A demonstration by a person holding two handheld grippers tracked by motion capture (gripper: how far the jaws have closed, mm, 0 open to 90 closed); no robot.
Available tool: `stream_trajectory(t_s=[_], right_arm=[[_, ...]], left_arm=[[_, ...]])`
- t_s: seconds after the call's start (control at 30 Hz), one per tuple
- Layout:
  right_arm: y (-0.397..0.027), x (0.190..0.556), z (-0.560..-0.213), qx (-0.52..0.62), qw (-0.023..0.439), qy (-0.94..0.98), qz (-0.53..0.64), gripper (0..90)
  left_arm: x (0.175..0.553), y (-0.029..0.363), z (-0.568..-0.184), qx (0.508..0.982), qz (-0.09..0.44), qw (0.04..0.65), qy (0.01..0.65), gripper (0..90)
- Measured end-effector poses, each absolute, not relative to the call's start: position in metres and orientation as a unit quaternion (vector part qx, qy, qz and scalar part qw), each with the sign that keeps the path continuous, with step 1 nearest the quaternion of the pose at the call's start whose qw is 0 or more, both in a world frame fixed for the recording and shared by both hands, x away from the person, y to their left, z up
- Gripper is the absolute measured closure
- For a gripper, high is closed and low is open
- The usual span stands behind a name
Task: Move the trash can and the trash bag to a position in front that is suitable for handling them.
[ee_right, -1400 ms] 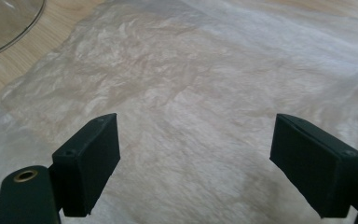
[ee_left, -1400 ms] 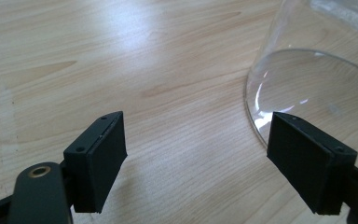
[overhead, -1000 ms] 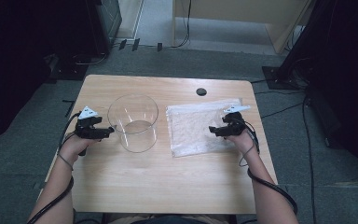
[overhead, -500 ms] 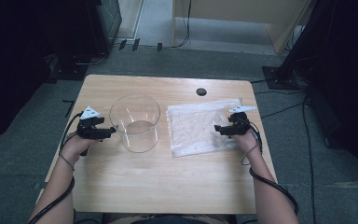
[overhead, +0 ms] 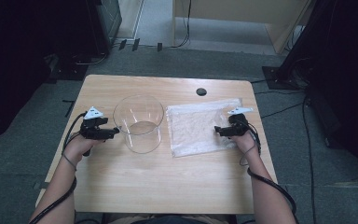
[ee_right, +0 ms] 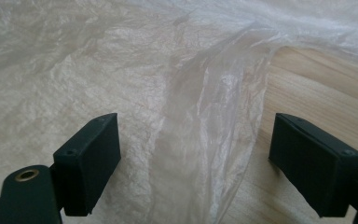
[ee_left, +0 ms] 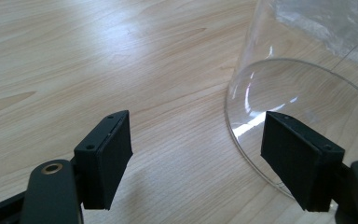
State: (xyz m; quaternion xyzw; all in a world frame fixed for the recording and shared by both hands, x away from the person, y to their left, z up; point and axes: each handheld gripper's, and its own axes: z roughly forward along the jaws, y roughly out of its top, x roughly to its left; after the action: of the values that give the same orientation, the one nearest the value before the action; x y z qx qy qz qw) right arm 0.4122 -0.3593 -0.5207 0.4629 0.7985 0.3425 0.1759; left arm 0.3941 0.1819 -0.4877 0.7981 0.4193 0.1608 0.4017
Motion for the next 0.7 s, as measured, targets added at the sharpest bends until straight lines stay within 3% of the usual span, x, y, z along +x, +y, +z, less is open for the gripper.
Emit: stream_trajectory(t_s=[0.3,0.7], right_arm=[[-0.357,0.410,-0.525,0.462,0.189,0.792,0.352,10.9],[-0.355,0.407,-0.525,0.479,0.201,0.778,0.353,16.6]], left_arm=[[0.394,0.174,-0.488,0.802,0.156,0.404,0.411,23.7],[0.394,0.161,-0.488,0.809,0.151,0.407,0.397,23.7]])
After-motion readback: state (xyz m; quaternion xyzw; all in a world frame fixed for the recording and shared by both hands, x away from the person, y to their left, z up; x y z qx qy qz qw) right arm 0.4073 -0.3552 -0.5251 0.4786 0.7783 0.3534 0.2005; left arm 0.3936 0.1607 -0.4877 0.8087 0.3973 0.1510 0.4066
